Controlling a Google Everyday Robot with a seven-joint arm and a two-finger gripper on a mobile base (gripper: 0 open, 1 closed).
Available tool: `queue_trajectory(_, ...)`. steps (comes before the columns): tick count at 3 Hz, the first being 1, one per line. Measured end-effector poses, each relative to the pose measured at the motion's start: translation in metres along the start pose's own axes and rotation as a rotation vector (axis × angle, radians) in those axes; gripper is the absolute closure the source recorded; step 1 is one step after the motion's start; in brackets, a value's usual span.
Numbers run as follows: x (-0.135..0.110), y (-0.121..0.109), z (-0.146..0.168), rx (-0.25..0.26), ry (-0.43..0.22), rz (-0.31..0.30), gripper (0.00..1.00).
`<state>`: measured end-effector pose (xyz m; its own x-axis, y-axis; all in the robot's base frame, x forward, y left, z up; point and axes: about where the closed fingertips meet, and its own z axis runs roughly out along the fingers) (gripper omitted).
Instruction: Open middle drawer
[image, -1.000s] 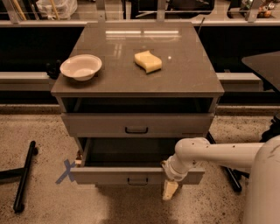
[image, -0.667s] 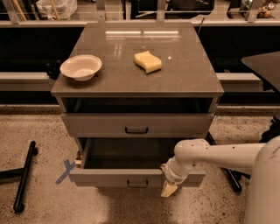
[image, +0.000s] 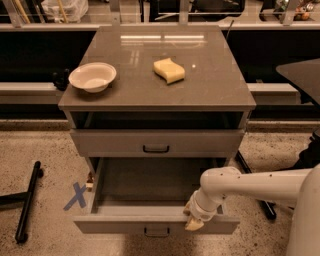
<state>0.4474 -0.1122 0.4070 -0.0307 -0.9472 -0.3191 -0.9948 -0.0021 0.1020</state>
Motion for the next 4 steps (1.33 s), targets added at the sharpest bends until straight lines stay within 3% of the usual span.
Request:
queue_trajectory(1,0.005,0.018,-0.002,0.003,0.000,0.017,1.00)
queue_trajectory(2,0.008,0.028,0.001,-0.006,0.001,0.021,0.86)
queue_trajectory(4,0.008,0.030,0.003,-0.012,0.001,0.020,0.40)
